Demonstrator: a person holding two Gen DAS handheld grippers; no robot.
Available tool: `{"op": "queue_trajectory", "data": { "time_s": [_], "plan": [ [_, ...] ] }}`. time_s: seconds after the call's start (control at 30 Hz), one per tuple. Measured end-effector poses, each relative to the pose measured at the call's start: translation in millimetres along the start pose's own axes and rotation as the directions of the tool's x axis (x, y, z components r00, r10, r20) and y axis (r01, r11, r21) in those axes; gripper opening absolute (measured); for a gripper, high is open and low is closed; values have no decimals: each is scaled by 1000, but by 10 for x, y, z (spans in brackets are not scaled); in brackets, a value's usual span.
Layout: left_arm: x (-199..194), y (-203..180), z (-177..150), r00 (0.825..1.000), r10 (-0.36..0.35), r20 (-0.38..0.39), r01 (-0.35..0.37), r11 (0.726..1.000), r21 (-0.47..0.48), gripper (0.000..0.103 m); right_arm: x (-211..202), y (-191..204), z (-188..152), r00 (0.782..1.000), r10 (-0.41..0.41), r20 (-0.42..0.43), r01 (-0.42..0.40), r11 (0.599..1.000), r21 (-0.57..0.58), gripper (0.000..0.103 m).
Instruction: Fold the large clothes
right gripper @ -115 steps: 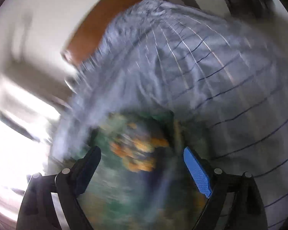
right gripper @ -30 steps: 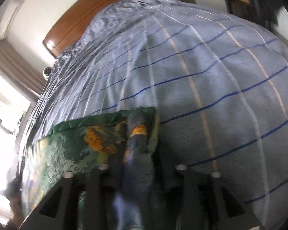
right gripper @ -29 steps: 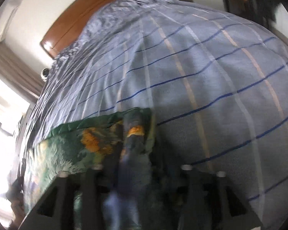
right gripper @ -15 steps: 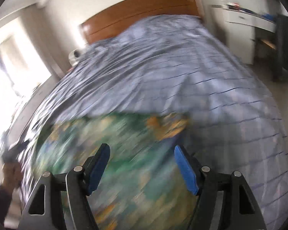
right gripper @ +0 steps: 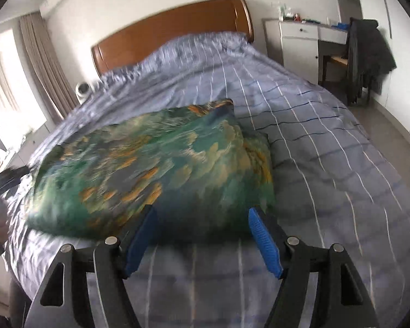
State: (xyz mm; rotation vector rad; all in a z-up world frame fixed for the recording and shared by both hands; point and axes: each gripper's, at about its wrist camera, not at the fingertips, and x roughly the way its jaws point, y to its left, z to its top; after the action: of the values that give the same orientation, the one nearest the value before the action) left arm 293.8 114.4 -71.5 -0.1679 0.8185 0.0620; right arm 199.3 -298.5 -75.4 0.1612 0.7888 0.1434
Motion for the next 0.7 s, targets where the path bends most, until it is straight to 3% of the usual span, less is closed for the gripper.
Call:
{"op": "queue_trajectory", "data": {
  "time_s": [0.13,0.27,0.43,0.7],
  "plan": [
    [373,-505,314,997,-51,-57,54,997,61,102,-181,89,-226,1000,10,13,-10,999,-36,72],
    [665,-724,473,994,-50,-96,55,997,50,101,-286,146,-441,999,31,-17,-32,995,-96,72],
    [734,-910,116,987,-18,-159,47,983,180,101,-375,92,-654,997,56,-43,-60,995,-77,72],
    [180,-964,-494,996,-33,-78,56,945,321,101,-355,56,-737,995,75,-61,-78,996,-38,72]
  ]
}}
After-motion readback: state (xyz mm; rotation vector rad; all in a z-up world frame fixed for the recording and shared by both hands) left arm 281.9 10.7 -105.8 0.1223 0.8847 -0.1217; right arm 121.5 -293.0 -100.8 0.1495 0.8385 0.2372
